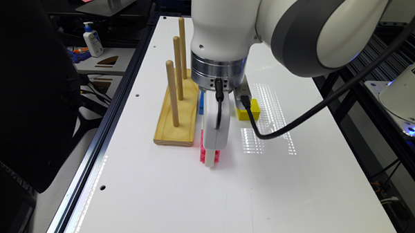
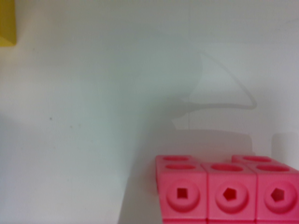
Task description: Pick up pink block.
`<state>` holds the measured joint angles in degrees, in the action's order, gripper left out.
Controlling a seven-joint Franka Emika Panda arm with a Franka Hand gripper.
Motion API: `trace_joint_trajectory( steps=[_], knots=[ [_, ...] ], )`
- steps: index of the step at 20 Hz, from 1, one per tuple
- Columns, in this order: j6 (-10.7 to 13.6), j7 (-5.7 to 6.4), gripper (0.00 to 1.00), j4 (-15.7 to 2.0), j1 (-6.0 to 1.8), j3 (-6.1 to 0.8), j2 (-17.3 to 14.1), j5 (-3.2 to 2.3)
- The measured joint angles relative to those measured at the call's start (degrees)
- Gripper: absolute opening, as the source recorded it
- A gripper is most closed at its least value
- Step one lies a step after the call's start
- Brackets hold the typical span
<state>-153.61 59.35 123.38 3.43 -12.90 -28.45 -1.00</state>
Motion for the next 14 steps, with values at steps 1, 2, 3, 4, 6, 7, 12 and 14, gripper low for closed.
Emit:
trace_joint_trajectory(
  steps=[1,2,3,4,6,7,12,14],
  knots=[
    [0.0,0.00,0.00,0.00,0.00,0.00,0.0,0.00],
    [0.0,0.00,0.00,0.00,0.00,0.00,0.0,0.00],
    [0.0,0.00,0.00,0.00,0.00,0.00,0.0,0.00],
    [0.0,0.00,0.00,0.01,-0.03,-0.02,0.0,0.00],
    [0.1,0.00,0.00,0.06,-0.02,0.05,0.0,-0.01],
    [0.1,0.00,0.00,0.15,-0.02,0.15,0.1,-0.05],
    [0.2,0.00,0.00,0.23,-0.02,0.32,0.3,-0.09],
    [0.8,0.02,0.00,0.20,-0.02,0.34,1.1,-0.09]
  ],
)
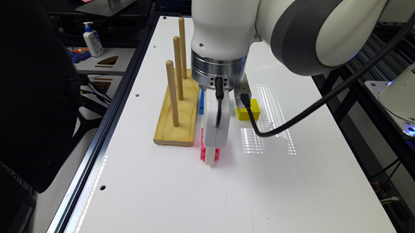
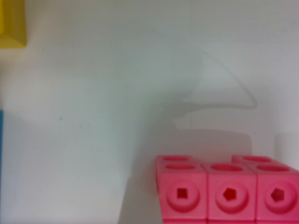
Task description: Pick up pink block.
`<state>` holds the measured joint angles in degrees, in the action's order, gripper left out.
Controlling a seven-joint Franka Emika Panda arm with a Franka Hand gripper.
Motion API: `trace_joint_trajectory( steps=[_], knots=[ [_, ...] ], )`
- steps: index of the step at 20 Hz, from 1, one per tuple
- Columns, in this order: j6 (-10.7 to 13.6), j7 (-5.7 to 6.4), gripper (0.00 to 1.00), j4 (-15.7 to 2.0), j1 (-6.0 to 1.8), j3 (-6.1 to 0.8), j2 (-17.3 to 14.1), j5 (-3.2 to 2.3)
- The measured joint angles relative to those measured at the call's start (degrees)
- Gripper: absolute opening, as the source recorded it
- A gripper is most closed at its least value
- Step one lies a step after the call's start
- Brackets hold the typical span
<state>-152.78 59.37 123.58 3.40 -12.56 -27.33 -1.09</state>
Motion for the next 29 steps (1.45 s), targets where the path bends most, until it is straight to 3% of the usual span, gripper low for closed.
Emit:
trace_joint_trajectory(
  steps=[12,22,29],
  knots=[
    [11.2,1.14,0.00,0.08,0.02,-0.58,10.8,0.00],
    [16.8,1.64,0.00,-0.01,0.00,-1.02,16.9,0.05],
    [17.0,1.70,0.00,0.03,-0.01,-1.07,17.1,0.05]
  ],
)
